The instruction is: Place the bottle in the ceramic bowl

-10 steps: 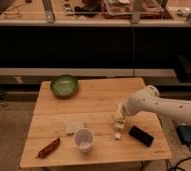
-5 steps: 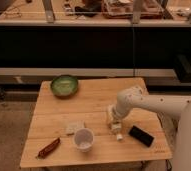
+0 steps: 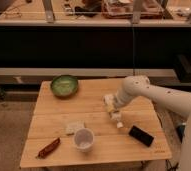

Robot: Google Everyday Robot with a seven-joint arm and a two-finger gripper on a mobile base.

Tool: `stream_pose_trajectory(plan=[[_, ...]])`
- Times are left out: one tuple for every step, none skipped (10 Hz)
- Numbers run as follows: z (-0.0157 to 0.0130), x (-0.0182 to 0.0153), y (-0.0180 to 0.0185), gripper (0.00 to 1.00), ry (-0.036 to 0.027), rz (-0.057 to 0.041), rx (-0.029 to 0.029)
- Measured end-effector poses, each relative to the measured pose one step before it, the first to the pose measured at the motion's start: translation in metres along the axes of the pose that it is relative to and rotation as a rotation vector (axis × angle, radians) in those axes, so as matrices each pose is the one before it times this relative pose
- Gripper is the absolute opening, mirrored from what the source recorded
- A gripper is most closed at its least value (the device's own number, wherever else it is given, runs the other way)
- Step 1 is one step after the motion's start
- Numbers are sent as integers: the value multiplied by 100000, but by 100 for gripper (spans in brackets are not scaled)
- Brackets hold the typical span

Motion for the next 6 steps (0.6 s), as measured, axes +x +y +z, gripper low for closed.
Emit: stream_pose_trajectory(plan=[[-1251, 1250, 171, 0, 2659, -585, 3186], [-1285, 1619, 48, 0, 3133, -2063, 4178], [-1105, 2133, -249, 0, 3691, -4166, 4852], [-539, 1528, -204, 0, 2273, -4699, 3939], [-619, 1412, -55, 0, 2734, -4565, 3632], [-497, 823, 120, 0, 1978, -3089, 2291]])
